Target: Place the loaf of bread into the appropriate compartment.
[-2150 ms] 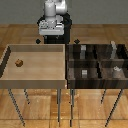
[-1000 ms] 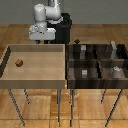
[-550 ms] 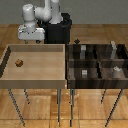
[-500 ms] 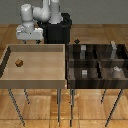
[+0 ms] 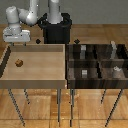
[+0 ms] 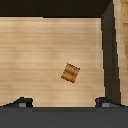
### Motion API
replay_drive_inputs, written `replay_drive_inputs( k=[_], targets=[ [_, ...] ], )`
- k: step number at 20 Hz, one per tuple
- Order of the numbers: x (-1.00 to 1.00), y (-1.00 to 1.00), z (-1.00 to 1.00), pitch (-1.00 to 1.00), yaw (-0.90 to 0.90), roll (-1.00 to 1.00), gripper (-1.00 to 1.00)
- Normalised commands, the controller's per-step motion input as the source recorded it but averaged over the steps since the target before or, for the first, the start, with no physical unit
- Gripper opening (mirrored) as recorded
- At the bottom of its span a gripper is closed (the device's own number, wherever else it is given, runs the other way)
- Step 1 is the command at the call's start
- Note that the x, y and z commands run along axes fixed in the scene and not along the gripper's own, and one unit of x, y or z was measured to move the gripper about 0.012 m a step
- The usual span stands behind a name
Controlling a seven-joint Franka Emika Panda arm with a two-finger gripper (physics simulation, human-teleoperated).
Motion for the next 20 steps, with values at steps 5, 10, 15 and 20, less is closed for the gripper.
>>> replay_drive_inputs(
  k=[5,10,15,20],
  targets=[
    [0.8,0.0,-0.1,0.0,0.0,0.0,1.0],
    [-0.05,0.0,-0.8,0.0,0.0,0.0,1.0],
    [-0.2,-0.2,0.0,0.0,0.0,0.0,1.0],
    [-0.2,0.0,0.0,0.0,0.0,0.0,1.0]
  ],
)
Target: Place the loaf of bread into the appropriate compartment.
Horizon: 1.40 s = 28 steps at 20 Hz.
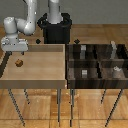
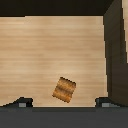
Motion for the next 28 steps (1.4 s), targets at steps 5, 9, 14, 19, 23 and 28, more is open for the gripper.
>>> replay_drive_inputs(
  k=[5,9,14,19,23,28],
  targets=[
    [0.0,0.0,-0.8,0.0,0.0,0.0,1.0],
    [0.0,0.0,-1.0,0.0,0.0,0.0,1.0],
    [0.0,0.0,-0.6,0.0,0.0,0.0,-1.0],
    [0.0,0.0,0.0,0.0,0.0,0.0,-1.0],
    [0.0,0.0,0.5,0.0,0.0,0.0,-1.0],
    [0.0,0.0,1.0,0.0,0.0,0.0,-1.0]
  ],
)
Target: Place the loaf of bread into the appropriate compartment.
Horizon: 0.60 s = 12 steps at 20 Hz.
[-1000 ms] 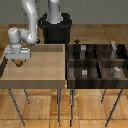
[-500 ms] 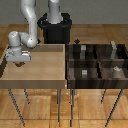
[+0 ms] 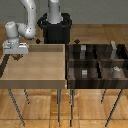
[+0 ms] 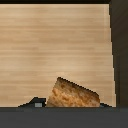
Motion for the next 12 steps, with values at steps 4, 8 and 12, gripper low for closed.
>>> replay_drive_inputs(
  k=[4,8,12],
  targets=[
    [0.0,0.0,1.0,0.0,0.0,0.0,-1.0],
    [0.0,0.25,0.75,0.0,0.0,0.0,-1.0],
    [0.0,0.75,0.0,0.0,0.0,0.0,-1.0]
  ],
)
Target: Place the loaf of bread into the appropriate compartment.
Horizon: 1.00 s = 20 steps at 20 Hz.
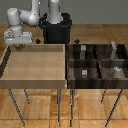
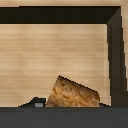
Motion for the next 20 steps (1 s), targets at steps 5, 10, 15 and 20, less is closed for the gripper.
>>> replay_drive_inputs(
  k=[5,10,15,20],
  targets=[
    [0.0,1.0,0.0,0.0,0.0,0.0,-1.0],
    [0.0,1.0,0.0,0.0,0.0,0.0,-1.0],
    [0.0,1.0,0.0,0.0,0.0,0.0,-1.0],
    [0.0,1.0,0.0,0.0,0.0,0.0,-1.0]
  ],
)
